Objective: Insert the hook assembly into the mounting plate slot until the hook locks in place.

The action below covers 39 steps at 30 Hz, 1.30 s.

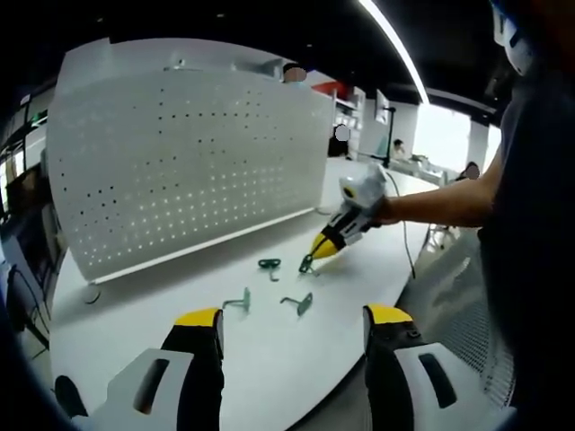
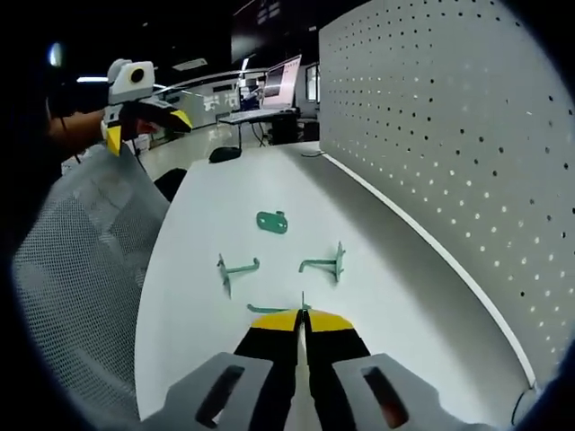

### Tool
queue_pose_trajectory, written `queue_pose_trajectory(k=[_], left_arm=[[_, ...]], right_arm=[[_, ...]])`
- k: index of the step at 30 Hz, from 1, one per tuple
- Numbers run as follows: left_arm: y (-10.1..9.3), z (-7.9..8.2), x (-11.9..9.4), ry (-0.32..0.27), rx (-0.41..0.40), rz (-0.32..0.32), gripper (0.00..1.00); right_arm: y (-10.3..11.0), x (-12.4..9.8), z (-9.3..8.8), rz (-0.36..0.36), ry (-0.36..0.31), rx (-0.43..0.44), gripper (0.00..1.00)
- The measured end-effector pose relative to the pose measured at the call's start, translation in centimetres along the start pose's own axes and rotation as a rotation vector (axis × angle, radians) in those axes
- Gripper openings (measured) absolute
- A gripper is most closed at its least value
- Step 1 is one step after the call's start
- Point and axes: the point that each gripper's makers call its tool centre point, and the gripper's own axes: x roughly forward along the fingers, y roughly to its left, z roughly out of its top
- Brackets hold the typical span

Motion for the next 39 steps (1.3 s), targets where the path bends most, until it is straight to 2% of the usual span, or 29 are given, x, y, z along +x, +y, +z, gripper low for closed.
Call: queue_pose_trajectory(k=[9,19,24,28,39], left_arm=[[-0.2,0.0,0.1,-0.005,-0.003,-0.003,0.64],[-1.2,0.7,0.9,-0.027,0.001,-0.026,0.63],[-1.4,1.0,1.3,-0.045,0.006,-0.029,0.62],[-1.6,1.8,1.8,-0.07,0.017,-0.031,0.58],[-2.2,4.2,4.1,-0.124,0.094,-0.051,0.5]], right_arm=[[-0.3,0.0,0.8,-0.01,0.007,0.002,0.01],[-0.1,-0.8,3.4,-0.036,0.001,0.054,0.01],[0.0,-1.2,4.8,-0.056,-0.008,0.114,0.01],[0.2,-1.5,5.8,-0.069,-0.019,0.179,0.0],[2.0,-2.1,8.4,-0.063,-0.037,0.231,0.0]])
